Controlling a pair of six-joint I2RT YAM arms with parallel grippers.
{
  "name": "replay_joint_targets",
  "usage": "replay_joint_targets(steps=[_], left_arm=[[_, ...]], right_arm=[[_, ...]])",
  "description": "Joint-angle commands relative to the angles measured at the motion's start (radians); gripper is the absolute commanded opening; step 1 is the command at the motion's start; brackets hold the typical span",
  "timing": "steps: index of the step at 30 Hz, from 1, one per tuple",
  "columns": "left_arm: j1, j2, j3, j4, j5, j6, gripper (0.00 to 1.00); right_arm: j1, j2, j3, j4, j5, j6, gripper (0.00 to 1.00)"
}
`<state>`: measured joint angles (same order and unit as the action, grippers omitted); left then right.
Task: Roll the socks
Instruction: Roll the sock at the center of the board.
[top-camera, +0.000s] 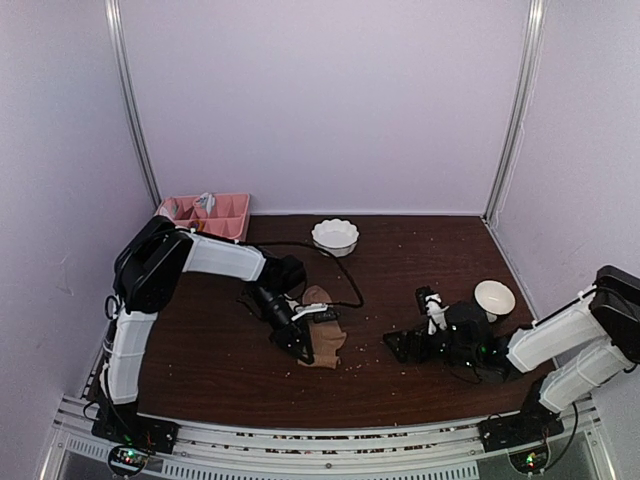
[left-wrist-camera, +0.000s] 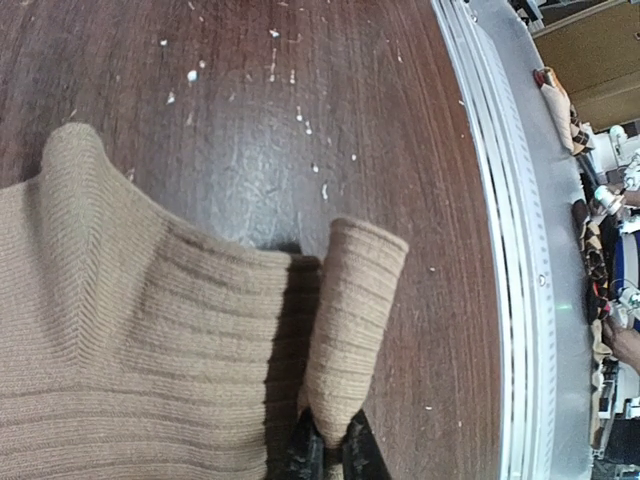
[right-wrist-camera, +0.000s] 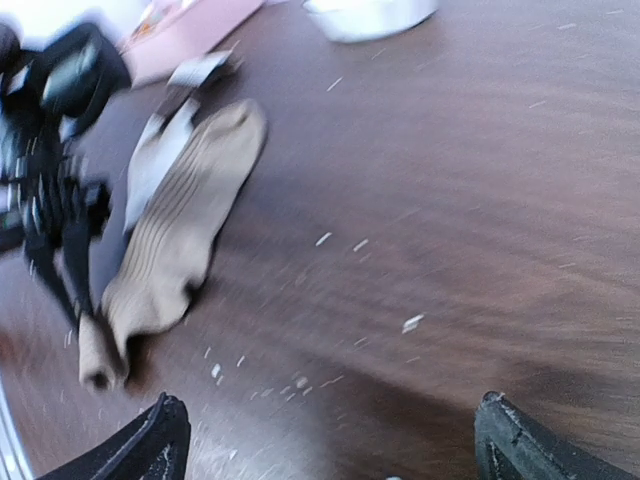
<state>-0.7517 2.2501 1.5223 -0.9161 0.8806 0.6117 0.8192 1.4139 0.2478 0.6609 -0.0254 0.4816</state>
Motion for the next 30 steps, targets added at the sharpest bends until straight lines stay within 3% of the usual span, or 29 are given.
replay_joint_targets(steps=[1, 2, 5, 9, 11, 13, 21, 30], left_arm=[[0.011, 0.062, 0.016, -0.079, -0.029, -0.006, 0.02], [0.012, 0.069, 0.024, -0.089, -0.025, -0.006, 0.02], [0.014, 0.087, 0.042, -0.104, -0.012, -0.010, 0.02], [0.018, 0.123, 0.084, -0.154, -0.003, -0.009, 0.02], [0.021, 0.147, 0.107, -0.181, -0.002, -0.012, 0.02], [0.025, 0.167, 0.121, -0.192, -0.001, -0.027, 0.02], [0.031, 0.214, 0.148, -0.193, -0.069, -0.092, 0.00], [0.031, 0.218, 0.148, -0.199, -0.103, -0.092, 0.01]], right_arm=[[-0.023, -0.081, -0.072, 0.088, 0.294, 0.242, 1.00], [-0.032, -0.078, -0.081, 0.136, 0.272, 0.258, 1.00], [-0.002, -0.053, -0.057, 0.236, 0.170, 0.048, 1.00], [0.221, -0.046, 0.027, 0.107, 0.259, -0.417, 1.00], [0.298, -0.006, 0.047, 0.084, 0.270, -0.572, 0.99], [0.343, 0.028, 0.060, 0.091, 0.229, -0.673, 0.93], [0.386, 0.240, 0.274, -0.047, 0.016, -0.898, 0.61], [0.372, 0.406, 0.439, -0.124, -0.040, -0.995, 0.40]])
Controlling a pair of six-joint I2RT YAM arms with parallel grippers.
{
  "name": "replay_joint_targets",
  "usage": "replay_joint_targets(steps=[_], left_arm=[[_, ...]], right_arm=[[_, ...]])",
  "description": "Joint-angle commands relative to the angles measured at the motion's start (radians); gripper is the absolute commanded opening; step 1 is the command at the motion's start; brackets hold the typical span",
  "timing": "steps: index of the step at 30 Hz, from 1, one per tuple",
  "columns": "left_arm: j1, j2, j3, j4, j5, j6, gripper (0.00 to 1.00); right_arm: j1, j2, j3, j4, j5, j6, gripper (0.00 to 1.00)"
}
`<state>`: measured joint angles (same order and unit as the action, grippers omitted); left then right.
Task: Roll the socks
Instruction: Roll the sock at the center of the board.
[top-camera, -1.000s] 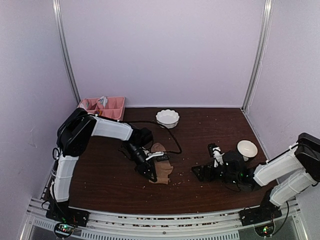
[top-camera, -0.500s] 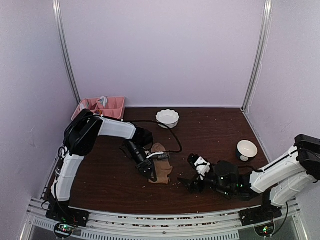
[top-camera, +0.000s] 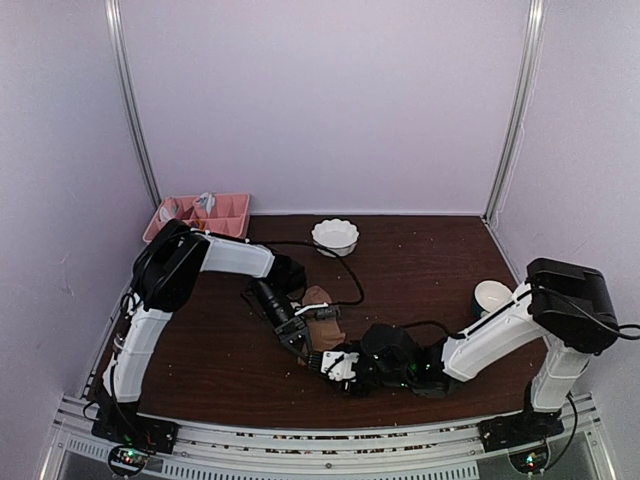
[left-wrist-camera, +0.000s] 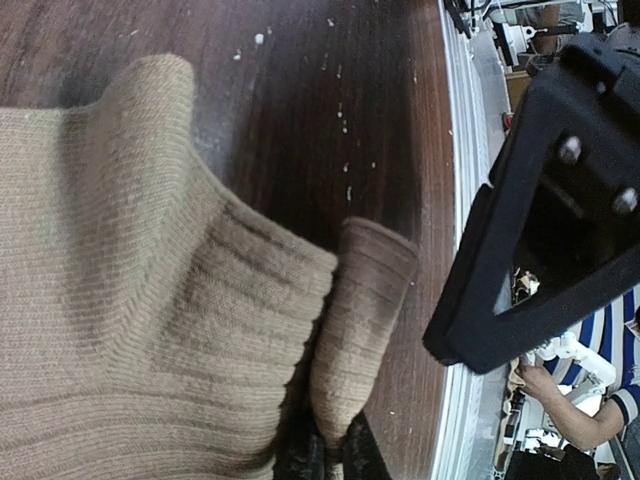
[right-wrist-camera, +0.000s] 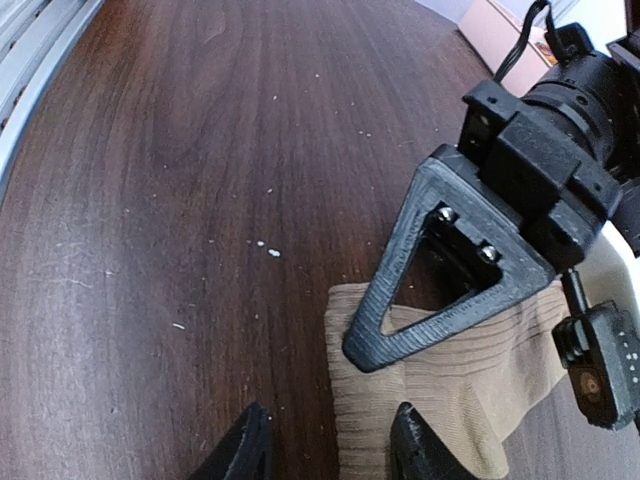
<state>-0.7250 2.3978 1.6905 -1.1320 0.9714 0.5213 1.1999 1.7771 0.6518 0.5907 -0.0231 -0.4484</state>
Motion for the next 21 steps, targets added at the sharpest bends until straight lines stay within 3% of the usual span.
replay_joint_targets(steps=[1, 9, 21], left_arm=[[0.005, 0.069, -0.020, 0.016, -0.194, 0.003, 0.01], [0.006, 0.069, -0.006, -0.032, -0.195, 0.081, 0.11], [0.006, 0.079, 0.009, -0.034, -0.224, 0.075, 0.10]], right_arm=[[-0.014, 0.055, 0.043, -0.057, -0.046, -0.070, 0.38], [-0.048, 0.116, 0.076, -0.078, -0.039, -0.094, 0.31], [-0.053, 0.079, 0.070, -0.084, 0.013, -0.134, 0.36]])
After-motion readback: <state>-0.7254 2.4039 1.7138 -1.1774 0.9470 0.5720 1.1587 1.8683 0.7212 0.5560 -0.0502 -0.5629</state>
